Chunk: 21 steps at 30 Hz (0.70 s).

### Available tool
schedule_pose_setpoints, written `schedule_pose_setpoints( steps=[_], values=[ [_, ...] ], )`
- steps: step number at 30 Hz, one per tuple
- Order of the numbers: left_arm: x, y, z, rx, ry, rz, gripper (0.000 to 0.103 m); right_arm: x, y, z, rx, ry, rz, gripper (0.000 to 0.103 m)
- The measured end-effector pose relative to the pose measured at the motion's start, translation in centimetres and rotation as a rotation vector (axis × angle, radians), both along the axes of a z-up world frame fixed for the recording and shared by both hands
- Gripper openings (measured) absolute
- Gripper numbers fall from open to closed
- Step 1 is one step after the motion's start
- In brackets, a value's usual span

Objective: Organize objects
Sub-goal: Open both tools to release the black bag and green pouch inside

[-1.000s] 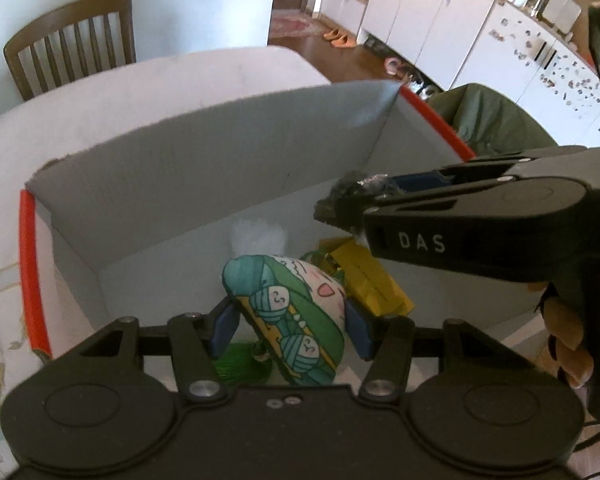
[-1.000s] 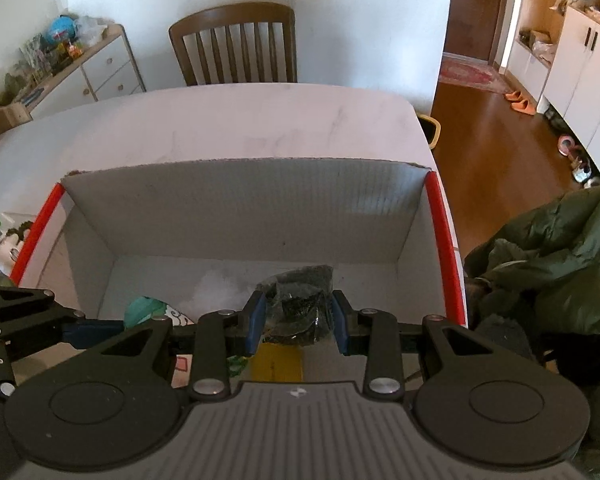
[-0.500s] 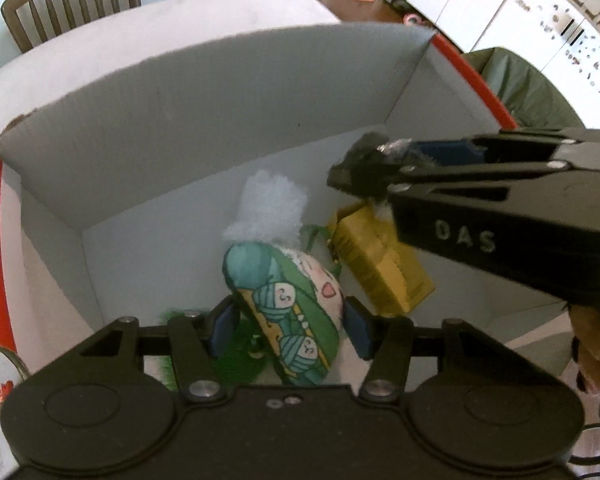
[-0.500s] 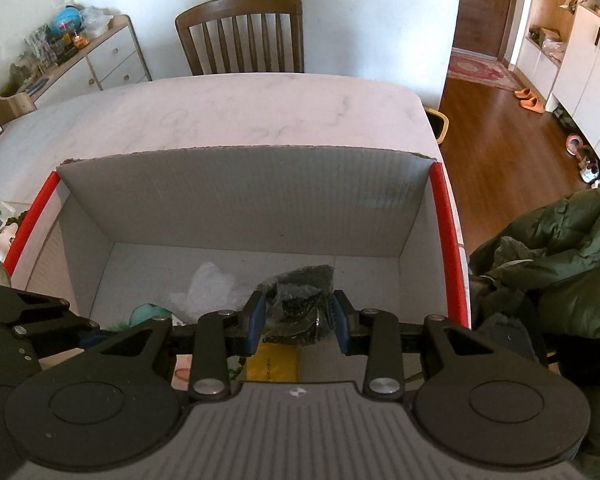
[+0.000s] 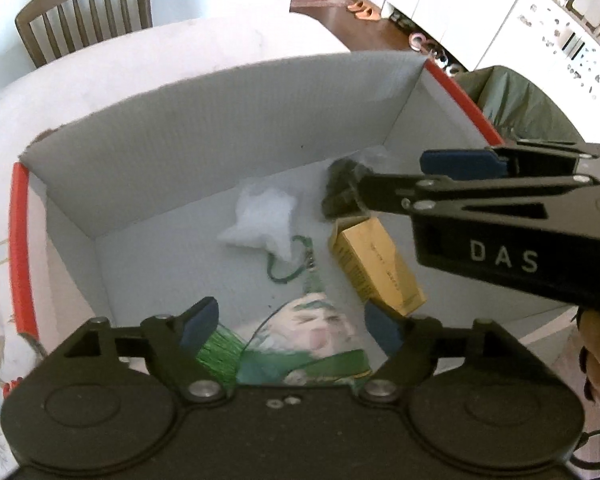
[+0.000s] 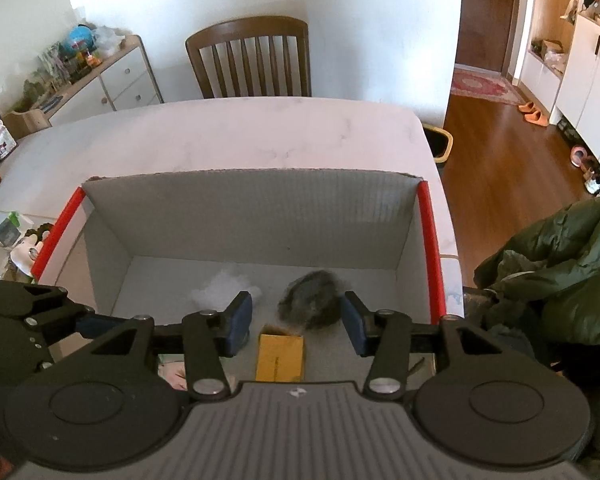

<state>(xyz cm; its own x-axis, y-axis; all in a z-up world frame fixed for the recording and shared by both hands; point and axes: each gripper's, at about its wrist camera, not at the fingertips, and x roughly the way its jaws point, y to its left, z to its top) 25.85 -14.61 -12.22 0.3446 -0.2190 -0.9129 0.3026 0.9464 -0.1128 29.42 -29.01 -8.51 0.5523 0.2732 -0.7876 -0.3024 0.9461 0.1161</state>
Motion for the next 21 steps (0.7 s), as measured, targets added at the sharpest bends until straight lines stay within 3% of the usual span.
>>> schedule_pose_setpoints(
  steps=[21],
  values=[
    [-4.0, 3.0, 6.4, -0.122, -0.171, 0.035, 0.081, -5.9, 0.1, 4.8, 0.082, -0.089, -0.027, 0.054]
  ],
)
